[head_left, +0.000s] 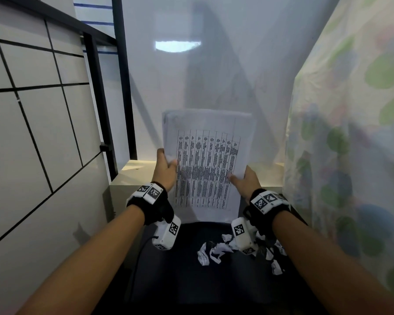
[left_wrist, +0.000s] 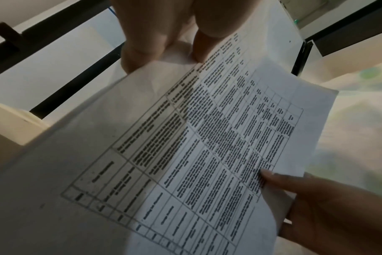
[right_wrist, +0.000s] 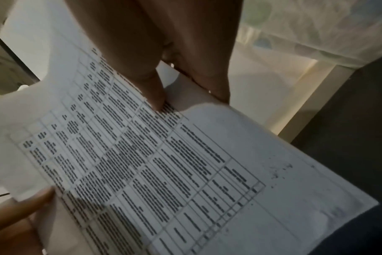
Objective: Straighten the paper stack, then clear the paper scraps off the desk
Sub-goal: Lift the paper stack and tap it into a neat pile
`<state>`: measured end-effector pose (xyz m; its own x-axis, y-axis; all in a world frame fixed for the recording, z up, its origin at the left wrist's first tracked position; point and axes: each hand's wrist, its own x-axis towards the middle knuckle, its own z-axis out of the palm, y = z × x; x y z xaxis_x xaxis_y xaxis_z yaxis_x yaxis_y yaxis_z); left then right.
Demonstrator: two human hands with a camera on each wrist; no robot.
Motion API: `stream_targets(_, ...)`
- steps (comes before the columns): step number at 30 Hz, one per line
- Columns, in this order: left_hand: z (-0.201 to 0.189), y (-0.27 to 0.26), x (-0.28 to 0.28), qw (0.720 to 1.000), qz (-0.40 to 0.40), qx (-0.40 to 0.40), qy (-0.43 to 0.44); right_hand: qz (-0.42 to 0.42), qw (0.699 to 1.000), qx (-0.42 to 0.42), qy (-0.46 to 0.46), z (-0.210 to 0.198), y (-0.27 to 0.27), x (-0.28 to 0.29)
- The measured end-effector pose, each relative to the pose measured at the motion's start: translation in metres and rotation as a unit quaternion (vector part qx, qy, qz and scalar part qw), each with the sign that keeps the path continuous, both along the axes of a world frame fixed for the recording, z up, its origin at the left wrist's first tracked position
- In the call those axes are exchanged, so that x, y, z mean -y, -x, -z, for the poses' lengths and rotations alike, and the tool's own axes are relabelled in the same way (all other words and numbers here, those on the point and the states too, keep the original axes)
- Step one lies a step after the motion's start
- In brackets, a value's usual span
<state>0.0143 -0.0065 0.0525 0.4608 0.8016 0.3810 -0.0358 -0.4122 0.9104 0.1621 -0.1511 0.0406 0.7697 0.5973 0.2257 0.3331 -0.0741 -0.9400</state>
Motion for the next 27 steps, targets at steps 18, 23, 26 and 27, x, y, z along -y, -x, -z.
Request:
stream_targets(18, -0.039, 0.0, 0.006, 0.995, -0.03, 0.082, -0.049, 0.004, 0.994, -0.035, -0.107, -0.036, -0.016, -0.011)
stream_targets(23, -0.041, -0.002, 0.005, 0.998, 0.02, 0.013, -0.052, -0.002, 0.996, -0.027, -0.082, -0.044, -0.008, -0.011)
stream_targets(26, -0.039, -0.001, 0.001, 0.999, 0.0, 0.0, -0.048, 0.013, 0.996, -0.02, -0.086, -0.042, -0.006, -0.007)
stream_targets(27, -0.038, 0.001, 0.001, 0.999, -0.005, -0.005, -0.044, 0.016, 0.996, -0.022, -0.085, -0.039, -0.006, -0.005)
